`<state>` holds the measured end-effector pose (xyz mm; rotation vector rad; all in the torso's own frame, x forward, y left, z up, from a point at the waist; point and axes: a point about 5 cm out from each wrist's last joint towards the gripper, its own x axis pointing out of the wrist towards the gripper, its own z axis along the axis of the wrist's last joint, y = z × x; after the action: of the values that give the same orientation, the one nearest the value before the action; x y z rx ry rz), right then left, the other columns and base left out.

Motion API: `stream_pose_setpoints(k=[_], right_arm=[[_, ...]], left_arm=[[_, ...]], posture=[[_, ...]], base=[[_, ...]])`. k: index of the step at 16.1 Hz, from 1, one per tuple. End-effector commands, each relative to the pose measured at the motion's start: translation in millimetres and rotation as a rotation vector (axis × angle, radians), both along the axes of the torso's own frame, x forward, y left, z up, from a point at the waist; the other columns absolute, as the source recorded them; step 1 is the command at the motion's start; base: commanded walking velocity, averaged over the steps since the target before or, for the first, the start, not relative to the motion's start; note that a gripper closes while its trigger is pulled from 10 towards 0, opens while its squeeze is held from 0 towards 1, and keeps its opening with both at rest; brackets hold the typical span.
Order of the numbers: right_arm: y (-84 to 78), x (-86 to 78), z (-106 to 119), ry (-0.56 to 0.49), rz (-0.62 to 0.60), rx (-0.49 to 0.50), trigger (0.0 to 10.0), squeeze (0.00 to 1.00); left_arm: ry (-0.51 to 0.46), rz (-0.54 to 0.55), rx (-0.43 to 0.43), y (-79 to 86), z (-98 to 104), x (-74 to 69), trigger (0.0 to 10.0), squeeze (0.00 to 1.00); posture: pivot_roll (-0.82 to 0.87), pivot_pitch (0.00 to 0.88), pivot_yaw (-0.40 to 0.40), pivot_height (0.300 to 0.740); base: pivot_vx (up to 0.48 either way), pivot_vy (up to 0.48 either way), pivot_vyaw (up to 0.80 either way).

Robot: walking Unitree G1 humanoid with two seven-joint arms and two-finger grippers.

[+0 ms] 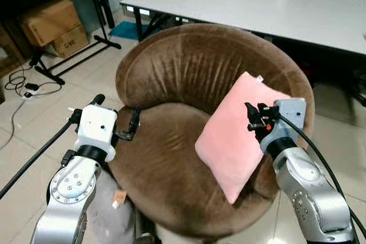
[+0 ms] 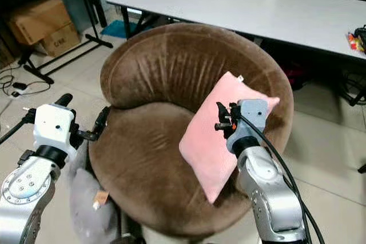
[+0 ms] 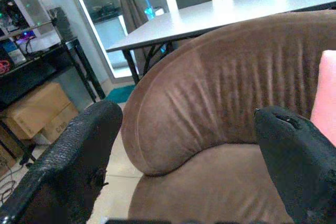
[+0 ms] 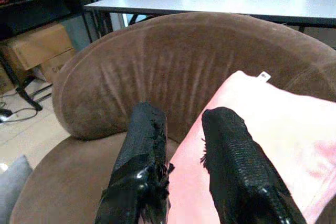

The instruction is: Move the pillow to the sofa from floor

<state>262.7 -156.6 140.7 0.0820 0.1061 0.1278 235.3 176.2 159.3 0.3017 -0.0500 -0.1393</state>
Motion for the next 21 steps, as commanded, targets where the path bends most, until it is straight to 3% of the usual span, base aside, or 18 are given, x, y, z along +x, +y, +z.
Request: stream_pose_setpoints(k=[1,7,10,15,21], right_arm=[[-0.3,1.3,1.7,-0.001,-0.001,-0.003,10.0,0.00],[-0.7,2.5,0.1,0.009,-0.006,-0.014,10.0,0.00],[2.0,2.7,1.0,-0.005,0.030,-0.095,10.0,0.00],[-0.1,3.9,1.6,0.002,-0.012,-0.003,10.0,0.00],[-0.4,4.3,1.3,0.003,-0.017,-0.013,10.0,0.00]], left_arm=[[0.003,0.014,0.008,1.8,-1.9,-1.4,10.0,0.00],[0.003,0.025,0.011,3.9,-3.1,-1.8,10.0,0.00],[0.033,0.043,-0.018,13.1,-7.8,-1.1,10.0,0.00],[0.039,0.075,-0.067,17.0,-7.8,0.1,10.0,0.00],[0.062,0.074,-0.061,17.7,-9.8,0.9,10.0,0.00]], posture=[[-0.05,0.000,0.028,0.740],[-0.05,0.000,0.023,0.740],[-0.05,0.000,0.022,0.740],[-0.05,0.003,0.023,0.740],[-0.05,0.006,0.024,0.740]], base=[[-0.266,0.000,0.00],[-0.264,0.000,0.00],[0.000,0.000,0.27],[0.000,0.000,0.48],[0.000,0.089,0.00]])
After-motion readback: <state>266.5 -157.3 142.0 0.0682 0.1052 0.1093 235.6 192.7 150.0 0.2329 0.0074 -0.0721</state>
